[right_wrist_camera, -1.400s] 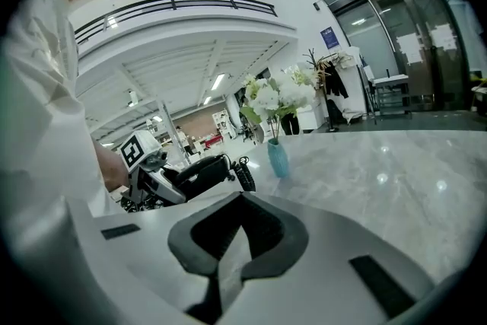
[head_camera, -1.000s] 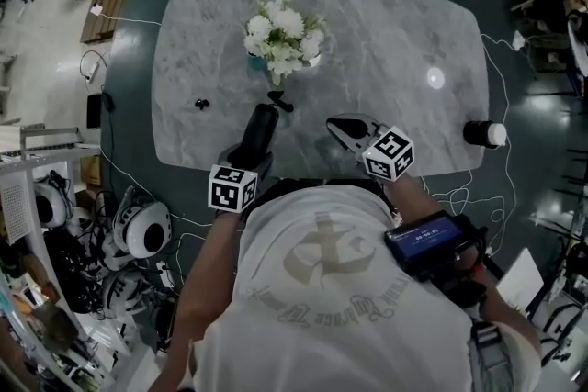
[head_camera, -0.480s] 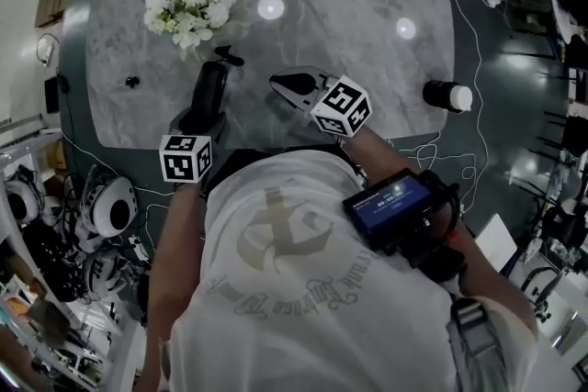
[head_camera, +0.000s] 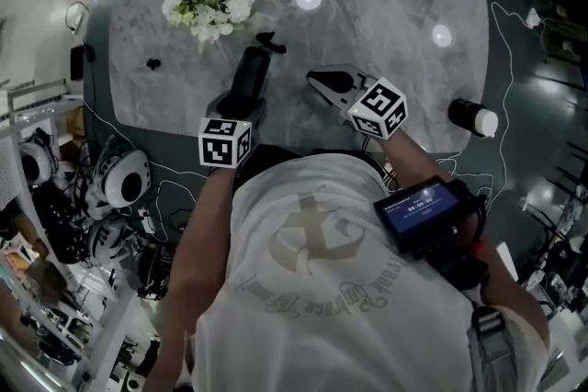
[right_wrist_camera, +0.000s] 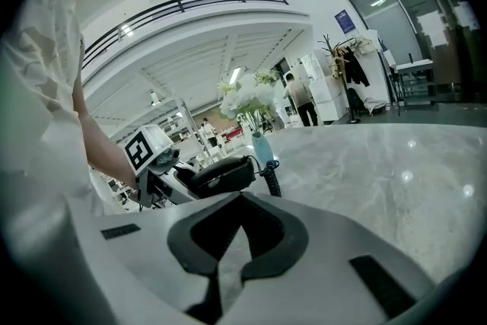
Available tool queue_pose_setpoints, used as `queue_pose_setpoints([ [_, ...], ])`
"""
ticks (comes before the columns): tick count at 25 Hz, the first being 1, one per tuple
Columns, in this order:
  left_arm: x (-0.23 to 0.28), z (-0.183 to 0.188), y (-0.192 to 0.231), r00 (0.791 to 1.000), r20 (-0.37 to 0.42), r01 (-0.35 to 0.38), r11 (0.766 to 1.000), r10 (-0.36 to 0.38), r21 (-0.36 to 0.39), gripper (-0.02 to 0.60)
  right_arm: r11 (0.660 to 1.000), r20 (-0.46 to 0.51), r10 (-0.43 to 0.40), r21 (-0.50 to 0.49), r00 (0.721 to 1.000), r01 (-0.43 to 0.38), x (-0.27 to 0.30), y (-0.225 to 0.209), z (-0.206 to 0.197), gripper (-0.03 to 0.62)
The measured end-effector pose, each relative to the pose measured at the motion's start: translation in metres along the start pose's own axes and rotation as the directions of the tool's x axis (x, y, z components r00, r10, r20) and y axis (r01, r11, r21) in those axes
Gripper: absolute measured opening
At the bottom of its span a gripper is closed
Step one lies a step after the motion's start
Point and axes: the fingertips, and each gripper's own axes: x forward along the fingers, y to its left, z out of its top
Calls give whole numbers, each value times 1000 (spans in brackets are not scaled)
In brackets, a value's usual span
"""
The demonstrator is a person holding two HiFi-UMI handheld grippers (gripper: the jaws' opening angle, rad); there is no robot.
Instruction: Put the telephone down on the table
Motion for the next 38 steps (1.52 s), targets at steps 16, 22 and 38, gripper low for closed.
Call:
queue_pose_setpoints([
  [16, 55, 36, -44, 1000, 5, -13, 998, 12, 64, 282, 998, 19, -28, 52, 999, 27, -39, -19, -27, 15],
  [22, 74, 25, -49, 997, -61, -48, 997, 52, 68, 282, 997, 22, -40, 65, 999, 39, -53, -26, -33, 15],
  [38, 93, -7, -40, 976, -153, -138, 985, 153, 102, 285, 995, 29, -56, 88, 998, 53, -66, -30, -44, 15],
])
